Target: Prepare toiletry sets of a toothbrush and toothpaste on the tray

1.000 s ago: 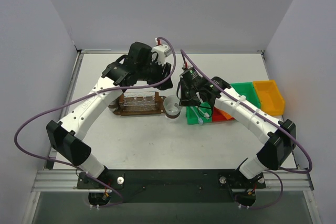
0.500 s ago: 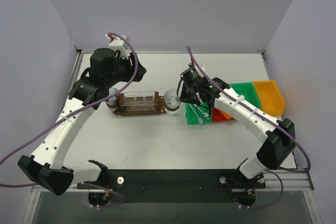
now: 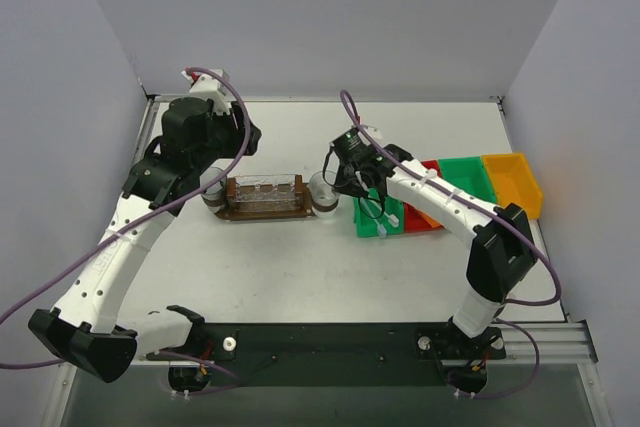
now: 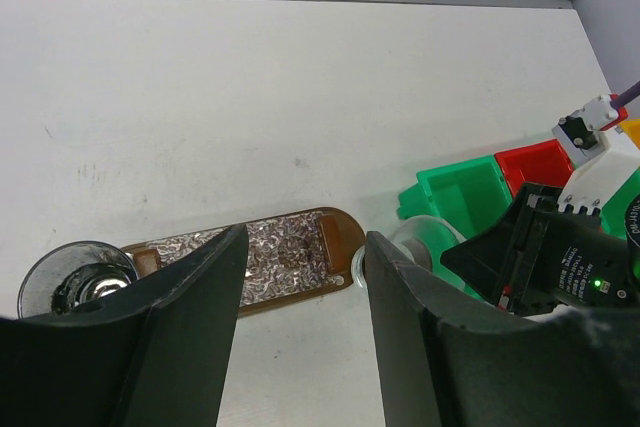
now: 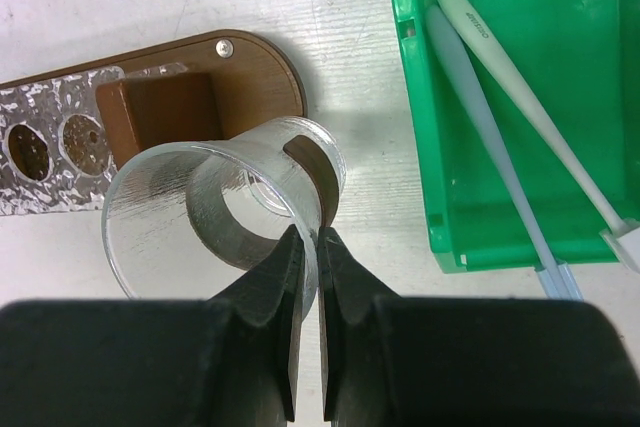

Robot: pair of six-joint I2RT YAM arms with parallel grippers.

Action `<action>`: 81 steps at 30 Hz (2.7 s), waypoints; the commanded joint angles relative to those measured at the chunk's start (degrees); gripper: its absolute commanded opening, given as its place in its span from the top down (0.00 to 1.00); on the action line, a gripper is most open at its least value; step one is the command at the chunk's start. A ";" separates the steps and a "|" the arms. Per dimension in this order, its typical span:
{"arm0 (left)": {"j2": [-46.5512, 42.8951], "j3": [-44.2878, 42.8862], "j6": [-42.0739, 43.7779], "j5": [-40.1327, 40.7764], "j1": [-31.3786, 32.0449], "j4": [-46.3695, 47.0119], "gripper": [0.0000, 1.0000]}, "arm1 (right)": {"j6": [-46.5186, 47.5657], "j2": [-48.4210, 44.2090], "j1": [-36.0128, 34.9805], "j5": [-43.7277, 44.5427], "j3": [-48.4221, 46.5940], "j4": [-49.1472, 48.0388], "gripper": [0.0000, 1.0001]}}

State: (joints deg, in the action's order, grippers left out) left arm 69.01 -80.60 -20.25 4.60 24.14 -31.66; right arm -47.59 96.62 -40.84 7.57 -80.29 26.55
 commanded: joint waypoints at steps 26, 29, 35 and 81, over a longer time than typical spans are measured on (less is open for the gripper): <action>-1.95 0.44 2.41 1.46 -1.64 0.11 0.37 | -1.27 6.56 0.50 3.59 -10.23 -3.17 1.00; -1.86 0.44 2.50 1.38 -1.82 0.11 0.37 | -1.01 7.00 0.50 3.50 -10.50 -3.25 1.00; -1.86 0.35 2.41 1.03 -2.17 0.11 0.37 | -0.66 7.71 0.59 3.15 -10.76 -3.34 1.00; -1.07 0.62 2.06 0.41 -3.49 0.46 0.36 | 1.36 9.73 0.94 -0.10 -12.26 -3.69 0.84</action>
State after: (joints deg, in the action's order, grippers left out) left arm 68.27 -80.07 -18.37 5.56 21.08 -32.58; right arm -46.30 106.56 -40.14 7.49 -89.54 24.49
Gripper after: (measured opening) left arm 0.634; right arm 0.124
